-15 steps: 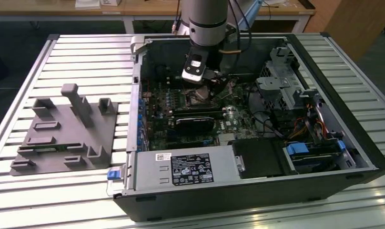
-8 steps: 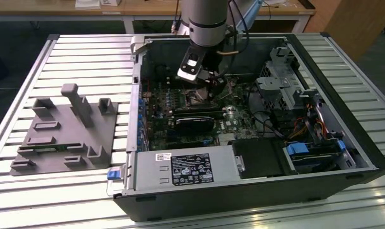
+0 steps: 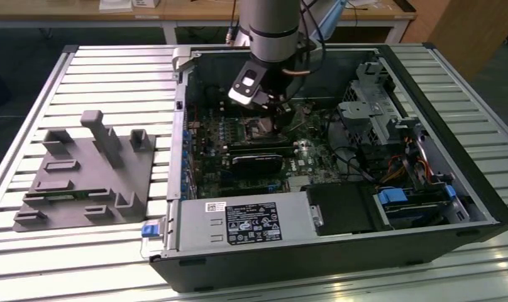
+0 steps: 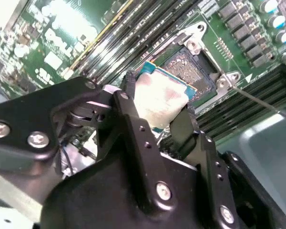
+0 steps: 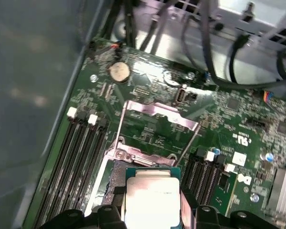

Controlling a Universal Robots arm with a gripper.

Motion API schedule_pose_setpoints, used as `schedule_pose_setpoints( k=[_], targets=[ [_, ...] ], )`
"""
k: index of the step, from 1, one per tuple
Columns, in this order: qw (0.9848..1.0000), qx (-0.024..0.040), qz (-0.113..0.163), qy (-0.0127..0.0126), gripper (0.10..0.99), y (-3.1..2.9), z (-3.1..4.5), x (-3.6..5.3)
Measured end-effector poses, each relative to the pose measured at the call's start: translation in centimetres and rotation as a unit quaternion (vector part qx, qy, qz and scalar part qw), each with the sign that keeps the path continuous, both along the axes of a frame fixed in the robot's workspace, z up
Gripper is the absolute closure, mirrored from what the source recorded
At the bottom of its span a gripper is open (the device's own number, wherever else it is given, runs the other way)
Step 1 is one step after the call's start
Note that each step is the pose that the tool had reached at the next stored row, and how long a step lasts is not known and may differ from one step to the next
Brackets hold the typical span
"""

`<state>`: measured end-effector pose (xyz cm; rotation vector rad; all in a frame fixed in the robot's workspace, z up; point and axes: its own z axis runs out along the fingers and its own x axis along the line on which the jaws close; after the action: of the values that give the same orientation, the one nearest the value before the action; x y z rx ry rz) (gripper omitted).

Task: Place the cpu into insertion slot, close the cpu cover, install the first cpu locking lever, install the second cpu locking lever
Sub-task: 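Place the cpu into insertion slot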

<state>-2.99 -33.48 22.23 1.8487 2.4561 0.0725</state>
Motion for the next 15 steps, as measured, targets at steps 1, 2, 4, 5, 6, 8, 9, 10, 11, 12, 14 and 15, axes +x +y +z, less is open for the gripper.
schedule_pose_setpoints(
  k=[1,2,4,5,6,8,9,10,11,12,14,15],
  targets=[
    [1.0,0.0,-0.008,0.0,0.545,0.0,-0.02,0.0],
    [0.9999,0.0,-0.017,0.0,0.545,0.0,-0.04,0.0],
    [0.9995,0.0,-0.032,0.0,0.545,0.0,-0.07,0.0],
    [0.9993,-0.0001,-0.038,0.0,0.545,0.0,-0.08,0.0],
    [0.999,0.0,-0.045,0.0,0.545,0.0,-0.09,0.0],
    [0.9983,0.0,-0.058,0.0,0.545,0.0,-0.12,0.0],
    [0.998,0.0,-0.063,0.0,0.545,0.01,-0.14,-0.02],
    [0.9978,0.0,-0.067,0.0,0.545,0.02,-0.16,-0.03],
    [0.9975,-0.0001,-0.07,0.0,0.545,0.03,-0.17,-0.05],
    [0.9973,0.0001,-0.073,0.0,0.545,0.06,-0.21,-0.08],
    [0.9969,0.0,-0.078,0.0,0.545,0.13,-0.25,-0.15],
    [0.9967,0.0,-0.081,0.0,0.545,0.17,-0.27,-0.2]
  ],
)
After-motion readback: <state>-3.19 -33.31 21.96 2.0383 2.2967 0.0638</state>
